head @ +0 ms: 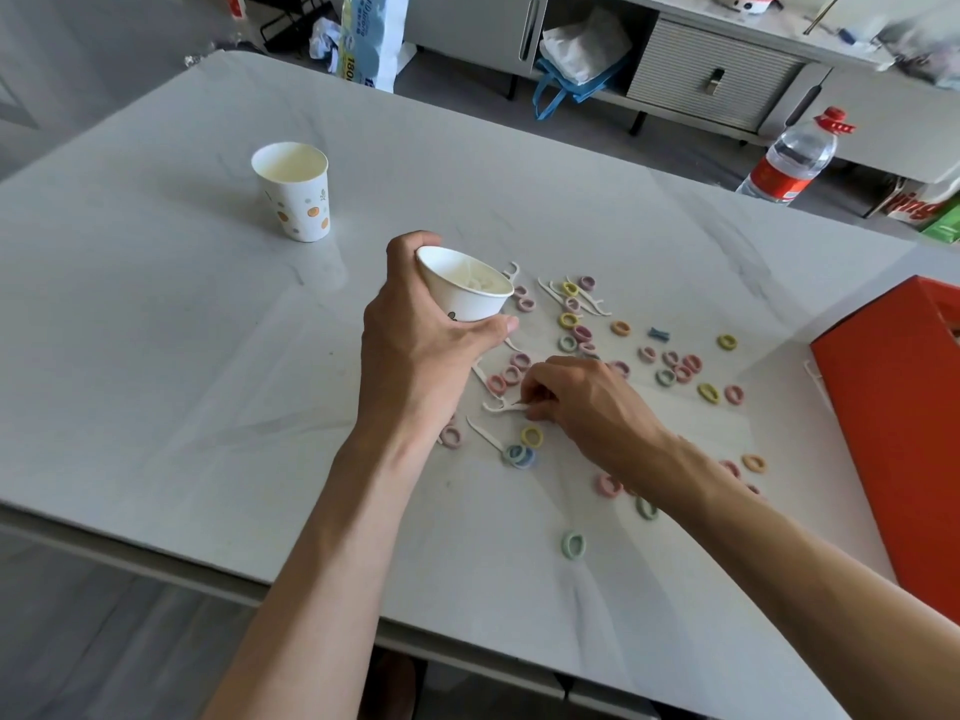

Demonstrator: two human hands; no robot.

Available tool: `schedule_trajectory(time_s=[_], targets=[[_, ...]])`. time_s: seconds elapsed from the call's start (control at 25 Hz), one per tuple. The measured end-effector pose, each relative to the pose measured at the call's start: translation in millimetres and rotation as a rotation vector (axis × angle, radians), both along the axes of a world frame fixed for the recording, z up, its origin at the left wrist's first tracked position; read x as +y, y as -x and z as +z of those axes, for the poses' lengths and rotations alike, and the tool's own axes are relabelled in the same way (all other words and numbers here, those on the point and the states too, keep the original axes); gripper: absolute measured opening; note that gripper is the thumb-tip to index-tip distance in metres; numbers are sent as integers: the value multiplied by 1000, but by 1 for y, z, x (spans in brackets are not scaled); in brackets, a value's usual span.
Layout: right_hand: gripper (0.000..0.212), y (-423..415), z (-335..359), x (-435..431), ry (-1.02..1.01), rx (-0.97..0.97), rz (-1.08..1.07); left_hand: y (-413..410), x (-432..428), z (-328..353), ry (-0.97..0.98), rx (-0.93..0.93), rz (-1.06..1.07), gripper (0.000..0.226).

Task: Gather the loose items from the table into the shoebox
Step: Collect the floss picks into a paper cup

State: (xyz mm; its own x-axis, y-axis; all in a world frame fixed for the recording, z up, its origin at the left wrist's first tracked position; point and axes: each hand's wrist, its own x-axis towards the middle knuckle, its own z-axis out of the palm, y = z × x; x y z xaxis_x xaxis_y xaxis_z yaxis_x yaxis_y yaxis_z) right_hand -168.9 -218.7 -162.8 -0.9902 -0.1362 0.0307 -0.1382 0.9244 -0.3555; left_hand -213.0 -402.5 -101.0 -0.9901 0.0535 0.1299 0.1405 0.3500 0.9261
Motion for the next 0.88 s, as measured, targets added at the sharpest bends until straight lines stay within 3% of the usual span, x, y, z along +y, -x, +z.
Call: schedule_trajectory(time_s=[0.2,0.32,0.52,0.68,0.8,0.88], targets=[[12,7,5,-1,-16,-60,-6,0,-1,0,3,-3,-7,74],[6,6,12,-3,-139,-38,56,0,-1,0,2,-4,-13,74],[15,4,23,-5,-316,-52,154,2,-2,-2,13,-16,-23,75],[11,-6,21,-17,-462,47,197,1,-3,-3,21,-20,-28,75],[13,-11,17,-11,-473,83,171,2,-4,-4,30,-20,-29,76],[15,-9,21,-2,-359,56,96,2,-4,-4,32,-17,-29,75]])
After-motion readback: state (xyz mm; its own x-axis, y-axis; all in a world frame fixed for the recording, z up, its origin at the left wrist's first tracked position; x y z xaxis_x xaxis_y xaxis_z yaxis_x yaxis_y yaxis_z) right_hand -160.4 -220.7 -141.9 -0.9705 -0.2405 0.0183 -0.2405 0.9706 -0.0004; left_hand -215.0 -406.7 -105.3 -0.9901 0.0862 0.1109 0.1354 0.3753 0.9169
